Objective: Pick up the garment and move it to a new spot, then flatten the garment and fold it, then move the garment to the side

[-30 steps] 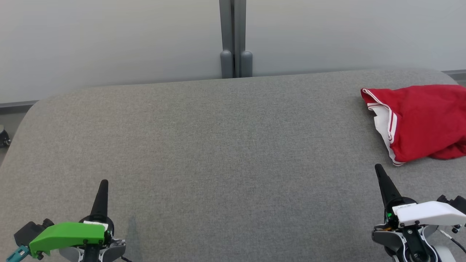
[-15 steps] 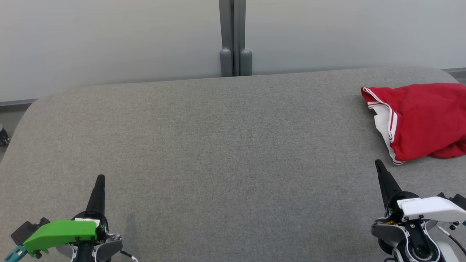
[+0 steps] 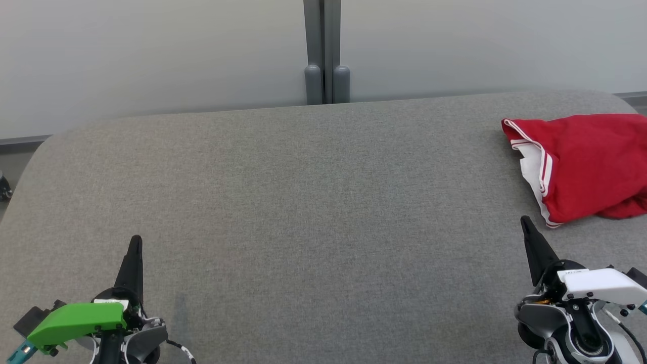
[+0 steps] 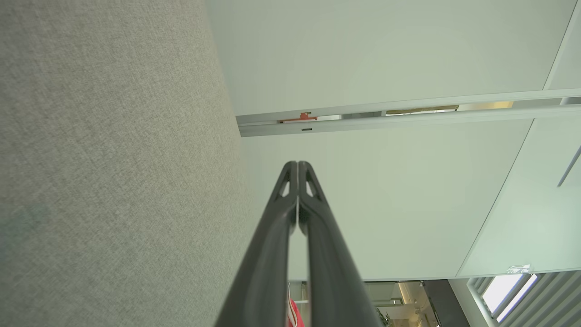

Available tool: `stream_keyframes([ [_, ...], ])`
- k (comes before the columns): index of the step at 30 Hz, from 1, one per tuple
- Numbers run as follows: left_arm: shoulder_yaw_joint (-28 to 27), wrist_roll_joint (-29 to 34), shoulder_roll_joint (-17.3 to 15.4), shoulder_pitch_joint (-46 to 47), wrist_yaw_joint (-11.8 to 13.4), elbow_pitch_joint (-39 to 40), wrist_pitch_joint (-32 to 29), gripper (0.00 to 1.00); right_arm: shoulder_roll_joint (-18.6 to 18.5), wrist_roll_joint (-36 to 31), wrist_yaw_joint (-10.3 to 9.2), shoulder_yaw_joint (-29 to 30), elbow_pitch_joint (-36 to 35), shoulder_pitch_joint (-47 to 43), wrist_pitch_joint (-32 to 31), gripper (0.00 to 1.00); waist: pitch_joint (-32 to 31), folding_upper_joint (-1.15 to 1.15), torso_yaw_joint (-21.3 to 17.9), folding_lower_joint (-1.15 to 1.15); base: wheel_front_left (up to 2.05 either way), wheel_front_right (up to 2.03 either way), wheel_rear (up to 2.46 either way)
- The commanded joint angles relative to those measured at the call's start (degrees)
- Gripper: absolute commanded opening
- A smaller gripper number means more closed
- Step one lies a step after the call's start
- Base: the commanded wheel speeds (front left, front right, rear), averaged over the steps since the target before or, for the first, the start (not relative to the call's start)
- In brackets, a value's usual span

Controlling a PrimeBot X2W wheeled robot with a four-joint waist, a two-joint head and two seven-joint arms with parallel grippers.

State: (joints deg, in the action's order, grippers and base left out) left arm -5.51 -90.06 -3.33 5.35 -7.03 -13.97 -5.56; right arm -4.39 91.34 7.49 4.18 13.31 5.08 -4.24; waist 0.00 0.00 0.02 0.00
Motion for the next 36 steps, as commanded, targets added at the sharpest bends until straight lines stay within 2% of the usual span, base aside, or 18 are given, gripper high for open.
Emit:
stream_keyframes([
  [1, -0.47, -1.14, 0.01, 1.08, -0.35, -0.03, -0.41, 0.0, -0.08, 1.12, 0.0, 0.15, 0.31, 0.96, -0.33, 0.0, 0.03, 0.0, 0.0, 0.0, 0.0, 0.0, 0.0],
  [7, -1.02, -2.82, 0.28, 1.36, -0.74, -0.14, -0.9, 0.0, 0.0, 2.99, 0.0, 0.36, 0.8, 1.45, -0.81, 0.0, 0.18, 0.0, -0.02, 0.0, 0.0, 0.0, 0.0],
  [36, -1.09, -2.46, 0.34, 1.21, -0.72, -0.12, -0.96, 0.0, 0.49, 2.15, 0.0, 0.99, 0.8, 1.31, -1.29, 0.0, 0.18, 0.0, -0.02, 0.0, 0.0, 0.0, 0.0],
])
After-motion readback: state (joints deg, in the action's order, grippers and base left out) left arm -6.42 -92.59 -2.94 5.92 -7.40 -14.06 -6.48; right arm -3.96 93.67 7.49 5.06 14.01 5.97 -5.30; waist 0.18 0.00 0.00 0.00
